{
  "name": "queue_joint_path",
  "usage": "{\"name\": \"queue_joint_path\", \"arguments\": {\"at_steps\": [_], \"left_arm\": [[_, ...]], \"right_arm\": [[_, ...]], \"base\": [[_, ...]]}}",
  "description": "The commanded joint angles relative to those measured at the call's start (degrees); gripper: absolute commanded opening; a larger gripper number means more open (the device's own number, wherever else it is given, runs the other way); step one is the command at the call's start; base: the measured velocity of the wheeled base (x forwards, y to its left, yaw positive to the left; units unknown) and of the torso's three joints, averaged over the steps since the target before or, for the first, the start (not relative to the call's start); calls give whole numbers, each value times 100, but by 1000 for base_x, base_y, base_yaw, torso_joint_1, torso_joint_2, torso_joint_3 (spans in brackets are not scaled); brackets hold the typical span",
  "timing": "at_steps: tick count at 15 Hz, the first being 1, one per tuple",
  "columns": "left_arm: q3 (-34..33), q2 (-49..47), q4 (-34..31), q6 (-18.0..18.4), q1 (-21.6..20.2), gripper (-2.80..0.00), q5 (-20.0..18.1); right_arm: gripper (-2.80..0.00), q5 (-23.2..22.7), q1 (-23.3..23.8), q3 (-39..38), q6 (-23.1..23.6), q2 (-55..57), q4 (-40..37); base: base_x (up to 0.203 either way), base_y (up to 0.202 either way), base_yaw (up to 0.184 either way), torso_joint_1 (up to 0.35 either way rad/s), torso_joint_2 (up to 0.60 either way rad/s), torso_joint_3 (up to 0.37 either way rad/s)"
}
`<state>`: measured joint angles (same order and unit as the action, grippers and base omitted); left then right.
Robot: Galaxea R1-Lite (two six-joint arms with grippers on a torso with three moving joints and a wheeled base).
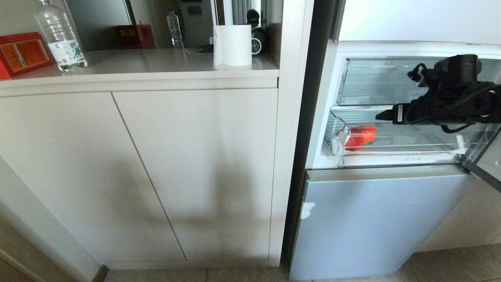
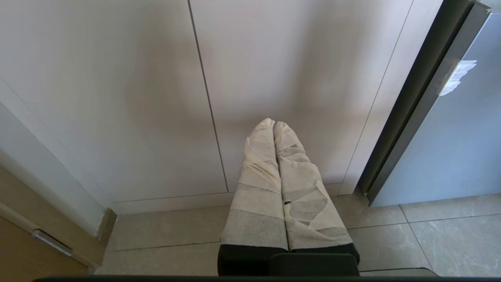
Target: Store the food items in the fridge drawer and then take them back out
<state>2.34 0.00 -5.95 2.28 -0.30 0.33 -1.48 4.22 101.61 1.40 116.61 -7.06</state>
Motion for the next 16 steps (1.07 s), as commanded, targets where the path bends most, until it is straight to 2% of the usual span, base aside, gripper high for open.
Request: {"name": "queue_joint_path", "arguments": {"at_steps": [1,3,4,10,14,16], "left_arm": [[1,0,-3,1,2,-280,2],[3,0,-3,1,4,-280,2],[3,-2,-3,1,-4,-280,2],[1,0,-3,1,-2,-280,2],[2,-6,-3,1,1,-280,2],[3,0,-3,1,4,-280,2]], "right_arm": [[0,-87,56,706,13,429,-635],[0,-173,83,1155,172,525,-1419],[0,-173,87,1147,352,490,-1506],[0,-263,169,1124,202,-90,-2724],[0,-528,448,1070,92,-604,-3782],[0,-584,601,832,141,-864,-4012]], "base": [[0,0,0,0,0,0],[0,0,0,0,0,0],[0,0,0,0,0,0],[0,0,0,0,0,0],[0,0,0,0,0,0],[0,0,0,0,0,0]]}}
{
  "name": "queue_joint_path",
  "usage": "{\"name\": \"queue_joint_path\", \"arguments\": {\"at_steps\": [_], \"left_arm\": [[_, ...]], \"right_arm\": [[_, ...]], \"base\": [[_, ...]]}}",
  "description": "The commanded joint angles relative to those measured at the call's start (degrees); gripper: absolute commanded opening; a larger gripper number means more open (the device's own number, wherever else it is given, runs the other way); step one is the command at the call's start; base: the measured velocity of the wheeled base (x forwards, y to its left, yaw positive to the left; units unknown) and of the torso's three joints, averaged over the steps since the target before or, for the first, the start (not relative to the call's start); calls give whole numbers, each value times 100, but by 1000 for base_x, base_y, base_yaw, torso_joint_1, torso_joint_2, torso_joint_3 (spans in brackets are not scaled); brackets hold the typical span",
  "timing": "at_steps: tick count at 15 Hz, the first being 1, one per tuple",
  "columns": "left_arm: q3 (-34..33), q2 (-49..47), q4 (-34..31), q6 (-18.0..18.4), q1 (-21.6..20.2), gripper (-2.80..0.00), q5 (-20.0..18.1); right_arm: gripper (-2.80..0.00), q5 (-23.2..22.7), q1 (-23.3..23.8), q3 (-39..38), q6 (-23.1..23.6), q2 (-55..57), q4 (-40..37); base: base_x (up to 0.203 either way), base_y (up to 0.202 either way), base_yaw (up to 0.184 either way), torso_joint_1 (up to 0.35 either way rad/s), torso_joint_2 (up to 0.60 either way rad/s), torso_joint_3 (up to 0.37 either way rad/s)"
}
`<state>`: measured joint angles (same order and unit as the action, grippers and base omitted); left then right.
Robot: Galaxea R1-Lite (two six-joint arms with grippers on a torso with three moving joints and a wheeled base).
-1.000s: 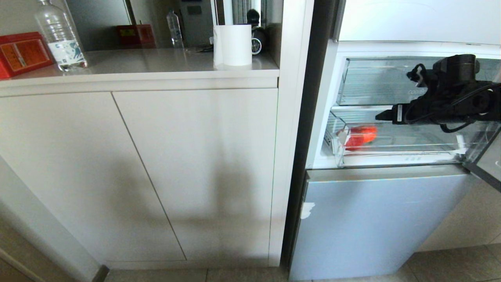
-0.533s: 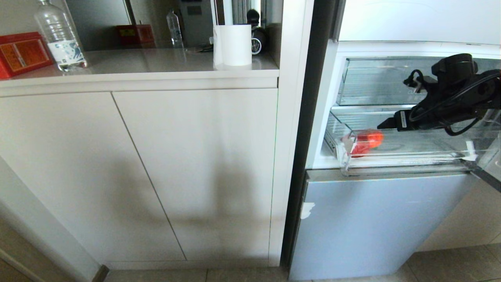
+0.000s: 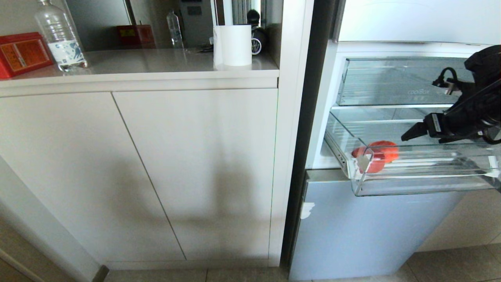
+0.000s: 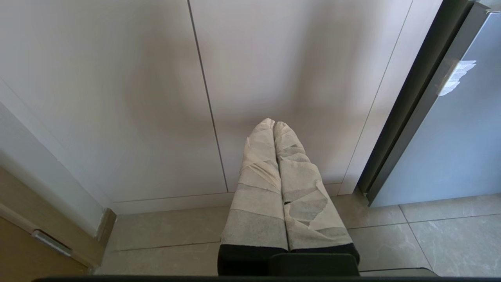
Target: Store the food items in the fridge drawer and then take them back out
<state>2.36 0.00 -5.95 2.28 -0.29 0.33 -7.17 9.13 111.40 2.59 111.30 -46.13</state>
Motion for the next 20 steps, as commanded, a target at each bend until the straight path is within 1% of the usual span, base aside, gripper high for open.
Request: {"name": "queue_joint_path", "arguments": {"at_steps": [1,5,7,10,12,19,20], "left_arm": [[1,0,-3,1,-6,-280,2],[-8,0,-3,1,1,-280,3],[-3,0,-3,1,-4,-280,2],[-1,0,-3,1,1,-280,2],[0,0,-3,1,-5,-280,2],[1,-4,-3,1,-3,-280,2],[1,0,-3,1,-6,-280,2]], "right_arm": [[0,-29,164,-277,49,-417,-149],[0,-197,353,-654,101,-610,-142],[0,-325,353,-602,62,-548,-43],[0,-315,353,-594,63,-312,172],[0,-306,370,-715,89,-426,151],[0,-379,537,-1638,154,-1209,167],[0,-391,537,-1647,145,-1201,175]], "base": [[0,0,0,0,0,0],[0,0,0,0,0,0],[0,0,0,0,0,0],[0,0,0,0,0,0],[0,0,0,0,0,0],[0,0,0,0,0,0],[0,0,0,0,0,0]]}}
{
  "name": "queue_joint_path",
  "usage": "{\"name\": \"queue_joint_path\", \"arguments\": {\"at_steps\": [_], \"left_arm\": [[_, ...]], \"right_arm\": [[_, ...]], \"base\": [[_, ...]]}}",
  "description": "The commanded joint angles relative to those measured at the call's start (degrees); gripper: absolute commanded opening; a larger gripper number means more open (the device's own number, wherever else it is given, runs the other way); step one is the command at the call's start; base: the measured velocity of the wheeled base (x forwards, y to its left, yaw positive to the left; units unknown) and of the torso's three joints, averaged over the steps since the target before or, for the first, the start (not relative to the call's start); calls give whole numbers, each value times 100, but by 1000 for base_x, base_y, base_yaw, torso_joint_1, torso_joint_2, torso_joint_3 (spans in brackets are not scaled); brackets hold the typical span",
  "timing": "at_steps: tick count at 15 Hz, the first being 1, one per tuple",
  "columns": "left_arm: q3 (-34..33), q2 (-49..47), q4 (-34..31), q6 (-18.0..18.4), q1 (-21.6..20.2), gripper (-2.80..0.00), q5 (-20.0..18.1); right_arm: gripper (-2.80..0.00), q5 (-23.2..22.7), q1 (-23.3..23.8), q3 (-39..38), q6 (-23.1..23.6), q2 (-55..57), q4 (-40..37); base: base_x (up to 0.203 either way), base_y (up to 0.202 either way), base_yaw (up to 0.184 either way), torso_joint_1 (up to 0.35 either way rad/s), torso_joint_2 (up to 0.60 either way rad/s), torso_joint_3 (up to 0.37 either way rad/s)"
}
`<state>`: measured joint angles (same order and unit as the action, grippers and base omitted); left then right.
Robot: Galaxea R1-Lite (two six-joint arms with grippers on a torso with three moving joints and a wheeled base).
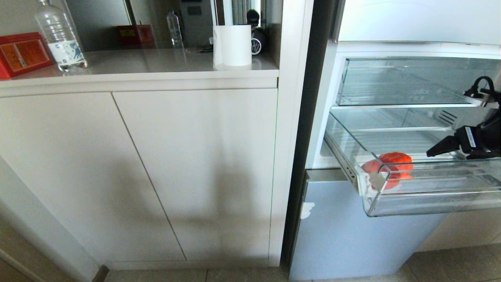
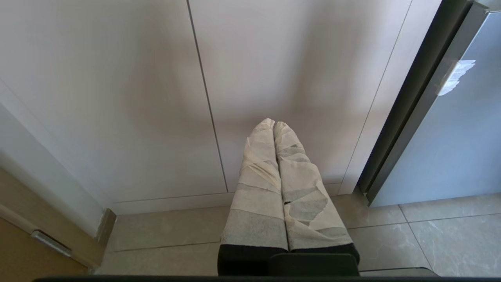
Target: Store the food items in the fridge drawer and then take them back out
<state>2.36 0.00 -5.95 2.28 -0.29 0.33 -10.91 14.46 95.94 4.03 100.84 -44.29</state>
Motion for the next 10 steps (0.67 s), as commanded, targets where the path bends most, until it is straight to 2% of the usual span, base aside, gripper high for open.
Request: {"name": "queue_joint_path", "arguments": {"at_steps": [1,3,8,10], "left_arm": [[1,0,-3,1,-6,-280,2],[1,0,-3,1,-1,-280,2],[1,0,-3,1,-6,-280,2],[1,0,-3,1,-2,-280,2]], "right_arm": [[0,-25,4,-88,2,-131,-9],[0,-27,-9,64,2,99,101],[0,-229,-150,160,3,765,1064],[0,-229,-202,296,11,1013,1134]], "base": [[0,0,0,0,0,0],[0,0,0,0,0,0],[0,0,0,0,0,0],[0,0,0,0,0,0]]}}
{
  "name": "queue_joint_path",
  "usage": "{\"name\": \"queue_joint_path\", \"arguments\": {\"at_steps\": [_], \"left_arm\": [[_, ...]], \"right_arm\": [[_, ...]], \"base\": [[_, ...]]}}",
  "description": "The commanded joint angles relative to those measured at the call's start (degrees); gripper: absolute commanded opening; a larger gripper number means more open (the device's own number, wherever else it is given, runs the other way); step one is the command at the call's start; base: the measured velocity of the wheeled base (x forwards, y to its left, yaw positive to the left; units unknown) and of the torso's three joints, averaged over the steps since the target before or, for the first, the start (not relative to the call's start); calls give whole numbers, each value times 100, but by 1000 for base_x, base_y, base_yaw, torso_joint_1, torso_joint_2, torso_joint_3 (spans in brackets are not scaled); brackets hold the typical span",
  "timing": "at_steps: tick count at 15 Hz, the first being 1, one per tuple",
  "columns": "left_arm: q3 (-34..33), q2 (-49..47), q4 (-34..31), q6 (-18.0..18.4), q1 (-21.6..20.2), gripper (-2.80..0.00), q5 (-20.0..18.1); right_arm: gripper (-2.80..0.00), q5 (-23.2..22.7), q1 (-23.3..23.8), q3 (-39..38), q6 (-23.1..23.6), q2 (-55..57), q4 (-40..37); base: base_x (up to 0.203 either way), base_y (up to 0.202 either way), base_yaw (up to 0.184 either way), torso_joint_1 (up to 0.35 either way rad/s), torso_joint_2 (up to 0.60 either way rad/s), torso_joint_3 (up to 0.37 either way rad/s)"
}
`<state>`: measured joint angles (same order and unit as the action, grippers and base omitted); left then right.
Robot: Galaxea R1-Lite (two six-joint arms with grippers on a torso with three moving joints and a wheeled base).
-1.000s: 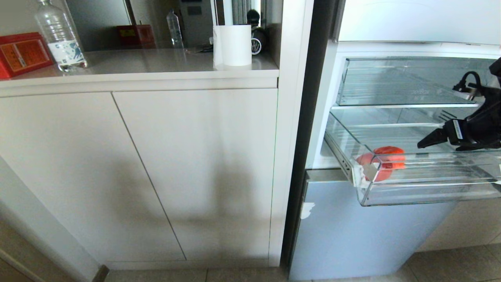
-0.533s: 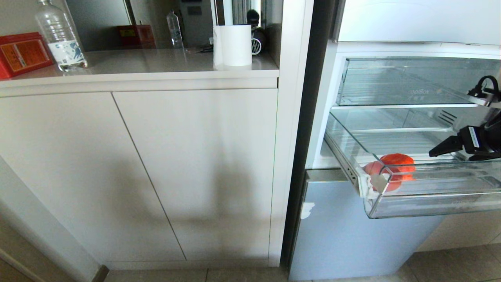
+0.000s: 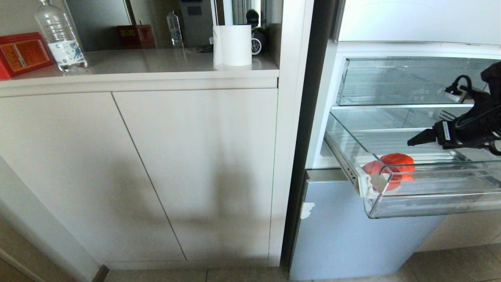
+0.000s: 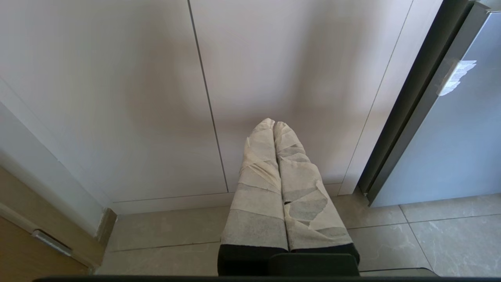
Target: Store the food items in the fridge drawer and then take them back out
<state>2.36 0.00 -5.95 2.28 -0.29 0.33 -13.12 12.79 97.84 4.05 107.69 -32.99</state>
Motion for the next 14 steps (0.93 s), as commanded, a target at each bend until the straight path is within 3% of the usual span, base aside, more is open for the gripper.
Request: {"name": "queue_joint_path", "arguments": {"at_steps": [1,14], "left_arm": [[1,0,-3,1,-6,-280,2],[-3,0,-3,1,-5,-280,2]], "right_arm": [[0,-2,-48,208,8,459,10],[0,-9,-493,70,35,490,-23]], "base": [[0,0,0,0,0,0],[0,0,0,0,0,0]]}}
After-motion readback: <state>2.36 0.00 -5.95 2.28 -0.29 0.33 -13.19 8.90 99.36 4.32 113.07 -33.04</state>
